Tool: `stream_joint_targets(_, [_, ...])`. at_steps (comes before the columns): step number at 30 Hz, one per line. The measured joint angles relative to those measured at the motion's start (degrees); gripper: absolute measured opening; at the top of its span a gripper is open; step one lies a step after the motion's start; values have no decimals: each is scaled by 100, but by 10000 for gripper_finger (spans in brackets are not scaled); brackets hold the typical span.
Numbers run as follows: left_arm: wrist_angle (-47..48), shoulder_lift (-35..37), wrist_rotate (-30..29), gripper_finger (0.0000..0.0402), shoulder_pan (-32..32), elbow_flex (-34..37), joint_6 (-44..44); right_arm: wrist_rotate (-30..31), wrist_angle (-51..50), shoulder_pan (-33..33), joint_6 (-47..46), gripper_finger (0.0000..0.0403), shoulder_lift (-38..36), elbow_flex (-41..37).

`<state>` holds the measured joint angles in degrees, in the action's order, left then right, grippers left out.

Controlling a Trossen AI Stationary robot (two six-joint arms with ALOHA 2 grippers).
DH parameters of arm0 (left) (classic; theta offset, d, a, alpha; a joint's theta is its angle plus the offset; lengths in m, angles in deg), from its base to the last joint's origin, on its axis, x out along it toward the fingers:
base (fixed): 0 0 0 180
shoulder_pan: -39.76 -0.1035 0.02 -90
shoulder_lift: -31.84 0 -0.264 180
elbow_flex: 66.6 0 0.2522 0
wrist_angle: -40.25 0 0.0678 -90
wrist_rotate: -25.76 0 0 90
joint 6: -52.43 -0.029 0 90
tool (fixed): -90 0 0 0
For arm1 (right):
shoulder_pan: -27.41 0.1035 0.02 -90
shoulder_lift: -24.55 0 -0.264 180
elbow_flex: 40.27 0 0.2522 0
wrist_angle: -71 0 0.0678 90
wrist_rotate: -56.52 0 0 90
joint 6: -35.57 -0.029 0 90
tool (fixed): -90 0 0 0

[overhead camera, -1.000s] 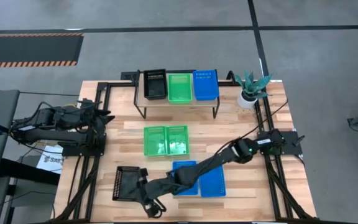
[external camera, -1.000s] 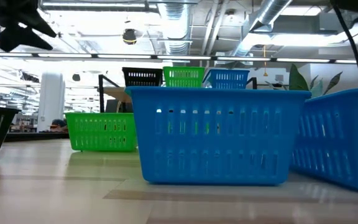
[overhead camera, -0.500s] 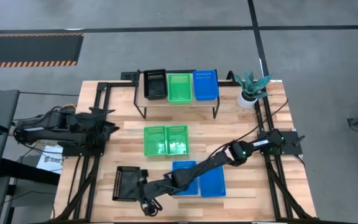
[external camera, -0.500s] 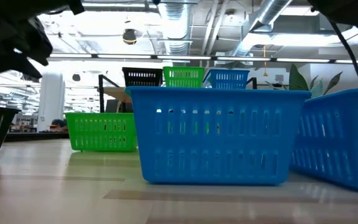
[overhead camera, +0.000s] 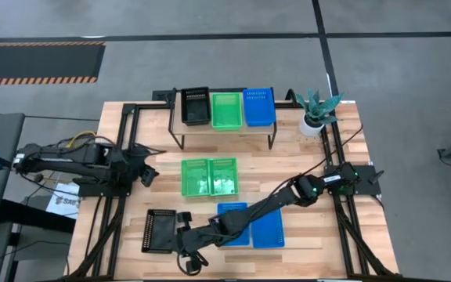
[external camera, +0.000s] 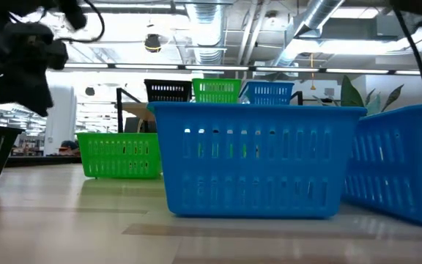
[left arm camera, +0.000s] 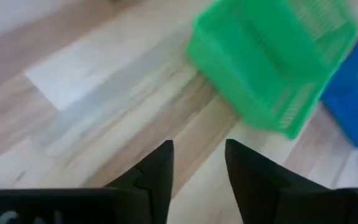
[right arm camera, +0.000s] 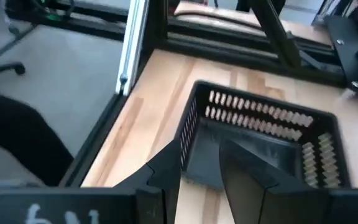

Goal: Stack baskets on shelf by color
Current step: Stack the black bin on the black bin on the shelf

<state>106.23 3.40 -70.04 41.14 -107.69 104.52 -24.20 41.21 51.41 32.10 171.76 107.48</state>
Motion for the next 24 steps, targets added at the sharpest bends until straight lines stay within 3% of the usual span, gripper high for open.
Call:
stream_joint_targets(9, [209, -1199, 762, 11, 529, -417, 294, 381, -1755, 419, -527, 125, -1195, -2])
stream_joint_targets(18, [2012, -2342, 722, 0, 1841, -1955, 1107, 2018, -2778, 1116, -780, 93, -1975, 0])
stream_joint_targets(24, [2067, -3352, 1328, 0, 3041, -2293, 1793, 2363, -2922, 1327, -765, 75, -1960, -2])
